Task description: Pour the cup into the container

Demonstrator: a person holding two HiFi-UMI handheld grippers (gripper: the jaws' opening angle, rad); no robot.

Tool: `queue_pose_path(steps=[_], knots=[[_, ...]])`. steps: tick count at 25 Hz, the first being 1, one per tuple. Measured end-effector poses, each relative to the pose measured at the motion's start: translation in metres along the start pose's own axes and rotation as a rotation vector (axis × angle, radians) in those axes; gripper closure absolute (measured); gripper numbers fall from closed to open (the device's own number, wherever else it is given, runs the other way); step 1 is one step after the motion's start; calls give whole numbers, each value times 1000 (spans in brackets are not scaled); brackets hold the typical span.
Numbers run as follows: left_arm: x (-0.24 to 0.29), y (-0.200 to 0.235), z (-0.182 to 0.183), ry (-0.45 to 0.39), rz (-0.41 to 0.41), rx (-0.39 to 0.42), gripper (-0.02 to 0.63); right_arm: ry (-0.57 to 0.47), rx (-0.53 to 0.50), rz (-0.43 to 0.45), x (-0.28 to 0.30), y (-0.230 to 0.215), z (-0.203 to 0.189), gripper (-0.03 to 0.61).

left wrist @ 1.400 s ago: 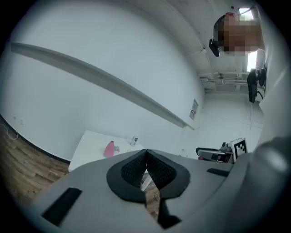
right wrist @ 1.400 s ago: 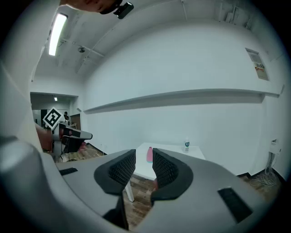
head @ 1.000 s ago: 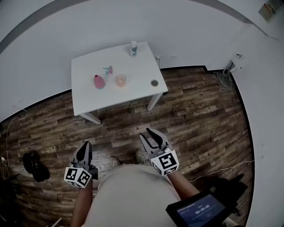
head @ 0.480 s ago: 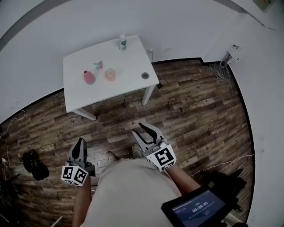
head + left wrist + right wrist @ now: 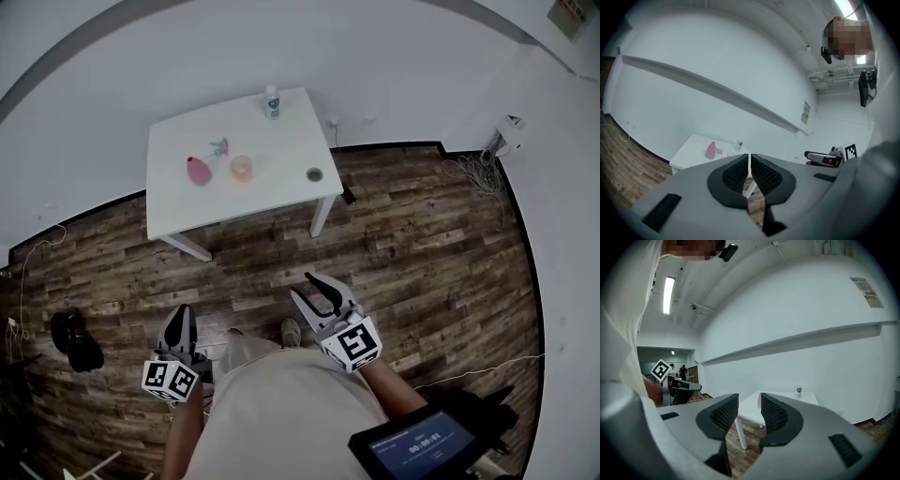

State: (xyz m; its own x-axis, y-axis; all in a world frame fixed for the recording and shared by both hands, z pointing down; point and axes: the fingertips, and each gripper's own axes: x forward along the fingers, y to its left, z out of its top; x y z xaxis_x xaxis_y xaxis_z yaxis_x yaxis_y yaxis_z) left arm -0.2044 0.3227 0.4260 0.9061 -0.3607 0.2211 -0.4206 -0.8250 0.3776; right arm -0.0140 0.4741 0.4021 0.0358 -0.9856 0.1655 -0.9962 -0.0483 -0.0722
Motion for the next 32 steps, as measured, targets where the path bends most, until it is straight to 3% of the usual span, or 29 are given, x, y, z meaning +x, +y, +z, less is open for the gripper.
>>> queue_pose_path(steps=[13,26,32], knots=[[-4,28,0,15,61,-20,601,20,28,63,34,-2,-7,430],[71,89,41,83,0,-32,601,79,51,-45,110,-38,3,430],[85,95,55,54,-8,3,601,42,47,-65,105,-44,12,430]])
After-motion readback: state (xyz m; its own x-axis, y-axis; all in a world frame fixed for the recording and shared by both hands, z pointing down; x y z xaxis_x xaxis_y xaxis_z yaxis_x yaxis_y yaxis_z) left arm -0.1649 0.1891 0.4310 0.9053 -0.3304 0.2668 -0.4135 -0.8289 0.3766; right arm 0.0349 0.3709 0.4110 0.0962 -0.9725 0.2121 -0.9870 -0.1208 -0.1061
